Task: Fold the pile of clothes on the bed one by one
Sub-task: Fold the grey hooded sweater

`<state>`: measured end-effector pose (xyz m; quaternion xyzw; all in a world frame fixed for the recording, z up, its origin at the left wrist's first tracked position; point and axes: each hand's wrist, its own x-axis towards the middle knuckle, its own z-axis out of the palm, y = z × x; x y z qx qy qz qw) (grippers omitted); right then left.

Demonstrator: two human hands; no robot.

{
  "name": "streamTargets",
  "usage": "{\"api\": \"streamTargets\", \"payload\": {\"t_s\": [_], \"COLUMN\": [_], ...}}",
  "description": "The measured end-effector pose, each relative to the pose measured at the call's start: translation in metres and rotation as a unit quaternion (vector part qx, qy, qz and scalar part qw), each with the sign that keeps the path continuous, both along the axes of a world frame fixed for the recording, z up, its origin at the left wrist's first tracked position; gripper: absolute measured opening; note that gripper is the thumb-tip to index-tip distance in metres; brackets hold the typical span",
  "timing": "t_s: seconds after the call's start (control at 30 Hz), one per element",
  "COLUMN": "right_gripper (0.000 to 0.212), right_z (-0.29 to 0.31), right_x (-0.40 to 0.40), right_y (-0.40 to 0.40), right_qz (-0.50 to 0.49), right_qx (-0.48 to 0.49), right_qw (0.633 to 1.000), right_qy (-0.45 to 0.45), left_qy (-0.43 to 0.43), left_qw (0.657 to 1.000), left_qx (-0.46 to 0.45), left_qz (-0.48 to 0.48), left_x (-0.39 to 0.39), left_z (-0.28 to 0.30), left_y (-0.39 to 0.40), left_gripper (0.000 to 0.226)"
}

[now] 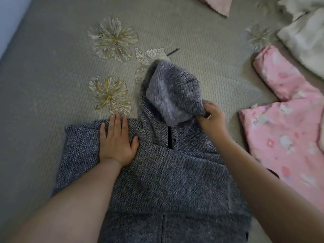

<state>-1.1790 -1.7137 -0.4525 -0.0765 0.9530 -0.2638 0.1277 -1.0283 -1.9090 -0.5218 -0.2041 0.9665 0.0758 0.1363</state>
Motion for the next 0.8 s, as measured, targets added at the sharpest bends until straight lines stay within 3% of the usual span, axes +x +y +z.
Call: {"api": "streamTargets", "payload": {"t_s": [0.17, 0.3, 0.37, 0.4, 0.5, 0.57, 0.63, 0.73, 0.8], "right_gripper": [0.038, 0.034, 0.031, 0.027, 0.024, 0.026, 0.031, 0.030, 0.022], "right_z": [0.031, 0.052, 0.056, 0.057, 0.057, 0.053, 0.049, 0.039, 0.028], "right_x": [0.058, 0.106, 0.133, 0.146, 0.184, 0.209, 0.228, 0.246, 0.260], "right_y": [0.045, 0.059, 0.064, 0.066, 0.076, 0.085, 0.095, 0.112, 0.121], "right_qz": [0.025, 0.071, 0.117, 0.136, 0.200, 0.250, 0.275, 0.250, 0.237], "right_qx": [-0.034, -0.045, -0.035, -0.029, -0.017, 0.003, 0.028, 0.061, 0.091], "right_qw": [0.998, 0.989, 0.974, 0.965, 0.932, 0.908, 0.897, 0.898, 0.901], "right_qy": [0.049, 0.124, 0.193, 0.222, 0.302, 0.337, 0.344, 0.357, 0.352], "left_qy": [0.098, 0.259, 0.288, 0.262, 0.107, 0.085, 0.137, 0.195, 0.192], "left_qw": [0.991, 0.941, 0.894, 0.865, 0.710, 0.625, 0.597, 0.549, 0.499], "left_qx": [0.084, 0.204, 0.309, 0.380, 0.577, 0.618, 0.609, 0.659, 0.700], "left_qz": [0.019, 0.072, 0.147, 0.197, 0.390, 0.471, 0.505, 0.475, 0.474], "left_x": [0.008, 0.029, 0.050, 0.059, 0.068, 0.067, 0.072, 0.098, 0.125], "left_z": [0.009, 0.039, 0.059, 0.070, 0.092, 0.100, 0.104, 0.099, 0.090], "left_y": [0.001, 0.014, 0.033, 0.044, 0.065, 0.070, 0.076, 0.085, 0.090], "left_gripper": [0.072, 0.047, 0.038, 0.037, 0.038, 0.026, 0.009, 0.029, 0.036]}}
